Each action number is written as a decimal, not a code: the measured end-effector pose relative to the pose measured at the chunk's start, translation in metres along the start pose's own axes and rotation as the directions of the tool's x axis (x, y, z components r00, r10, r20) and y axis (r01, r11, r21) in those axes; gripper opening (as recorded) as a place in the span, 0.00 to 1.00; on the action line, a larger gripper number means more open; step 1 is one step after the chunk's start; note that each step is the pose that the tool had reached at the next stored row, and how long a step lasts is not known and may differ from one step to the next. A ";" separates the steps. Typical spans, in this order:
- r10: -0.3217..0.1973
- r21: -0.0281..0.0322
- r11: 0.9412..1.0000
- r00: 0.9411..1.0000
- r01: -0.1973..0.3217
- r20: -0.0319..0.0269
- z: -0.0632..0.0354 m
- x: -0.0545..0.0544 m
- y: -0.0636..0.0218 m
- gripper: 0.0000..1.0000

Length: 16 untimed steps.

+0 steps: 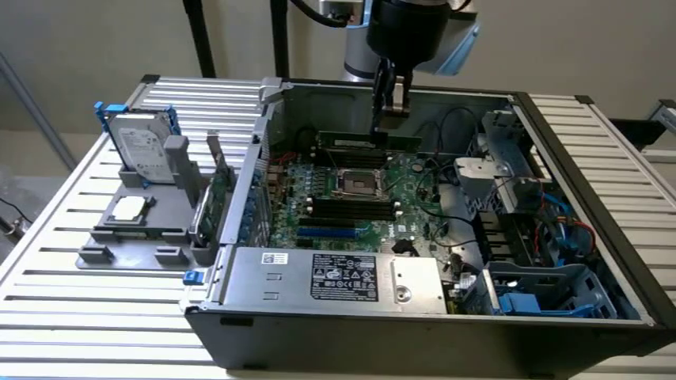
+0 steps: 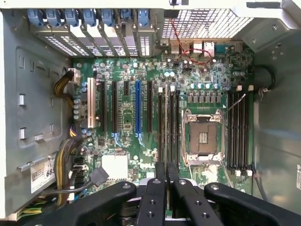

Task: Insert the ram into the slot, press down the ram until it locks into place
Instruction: 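Insert the ram into the slot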

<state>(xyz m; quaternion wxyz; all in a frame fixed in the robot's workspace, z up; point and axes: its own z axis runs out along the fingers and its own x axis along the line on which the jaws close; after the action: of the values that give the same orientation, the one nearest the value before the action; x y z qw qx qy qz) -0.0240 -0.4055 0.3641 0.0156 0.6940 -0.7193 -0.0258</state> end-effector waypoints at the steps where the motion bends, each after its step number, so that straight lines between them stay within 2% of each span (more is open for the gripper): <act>1: 0.001 0.000 1.000 1.000 -0.001 0.000 0.0018 0.000 -0.0001 0.13; 16: 0.001 0.000 1.000 1.000 -0.001 0.000 0.0291 0.000 -0.0010 0.13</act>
<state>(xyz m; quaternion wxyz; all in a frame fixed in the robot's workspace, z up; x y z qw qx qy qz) -0.0247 -0.4056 0.3350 0.0156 0.6935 -0.7198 -0.0258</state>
